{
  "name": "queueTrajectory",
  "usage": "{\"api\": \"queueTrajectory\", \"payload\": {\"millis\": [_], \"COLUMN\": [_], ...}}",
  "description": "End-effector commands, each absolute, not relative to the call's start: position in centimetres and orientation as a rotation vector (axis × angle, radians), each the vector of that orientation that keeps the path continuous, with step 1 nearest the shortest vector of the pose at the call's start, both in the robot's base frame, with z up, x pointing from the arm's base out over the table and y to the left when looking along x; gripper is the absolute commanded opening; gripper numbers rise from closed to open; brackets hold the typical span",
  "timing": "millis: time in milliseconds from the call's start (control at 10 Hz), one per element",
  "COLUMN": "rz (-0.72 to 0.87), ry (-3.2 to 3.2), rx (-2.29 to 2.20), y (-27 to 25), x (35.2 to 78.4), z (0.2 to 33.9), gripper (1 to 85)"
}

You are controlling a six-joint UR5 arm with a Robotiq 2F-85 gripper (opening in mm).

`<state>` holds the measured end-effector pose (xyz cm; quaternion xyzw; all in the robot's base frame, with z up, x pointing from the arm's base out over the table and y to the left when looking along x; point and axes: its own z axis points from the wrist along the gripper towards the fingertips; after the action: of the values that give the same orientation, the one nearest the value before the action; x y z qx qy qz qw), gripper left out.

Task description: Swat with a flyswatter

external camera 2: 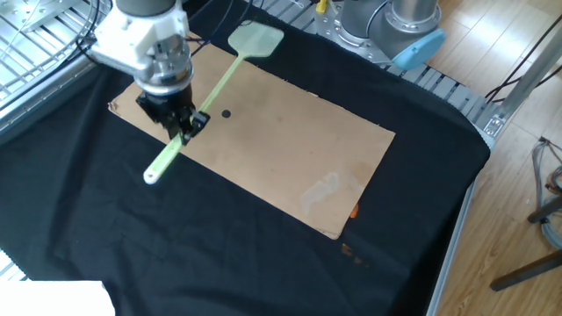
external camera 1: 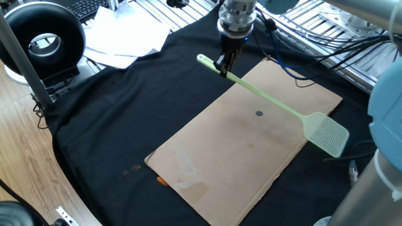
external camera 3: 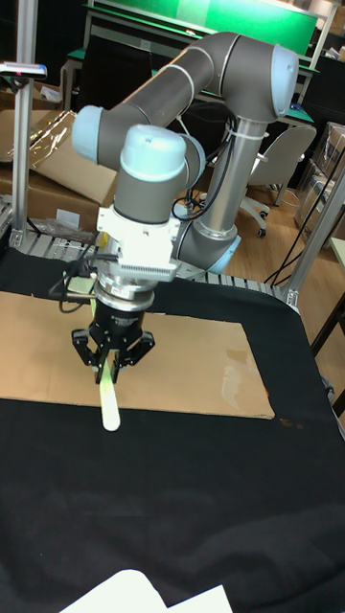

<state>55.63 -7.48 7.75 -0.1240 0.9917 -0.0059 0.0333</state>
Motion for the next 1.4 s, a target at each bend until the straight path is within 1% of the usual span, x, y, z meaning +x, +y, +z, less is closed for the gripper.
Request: {"api": "queueTrajectory", "payload": {"millis": [0, 200, 300, 500, 600, 900, 1100, 1300], "rz": [0.009, 0.015, 0.046, 0.055, 0.031, 0.020, 0.024, 0.049], "ry": [3.061, 3.065, 3.053, 3.025, 3.036, 3.056, 3.039, 3.001], "rx": [-0.357, -0.329, -0.320, -0.327, -0.344, -0.352, -0.383, -0.458], "y": [-8.2, -10.5, -10.4, -10.7, -10.5, -6.6, -4.0, -2.4], "x": [54.0, 50.2, 50.0, 50.3, 51.2, 55.1, 58.1, 59.8], "z": [8.3, 8.8, 8.8, 8.5, 8.3, 8.1, 8.1, 7.8], "gripper": [1.3, 1.3, 1.3, 1.3, 1.3, 1.3, 1.3, 1.3]}}
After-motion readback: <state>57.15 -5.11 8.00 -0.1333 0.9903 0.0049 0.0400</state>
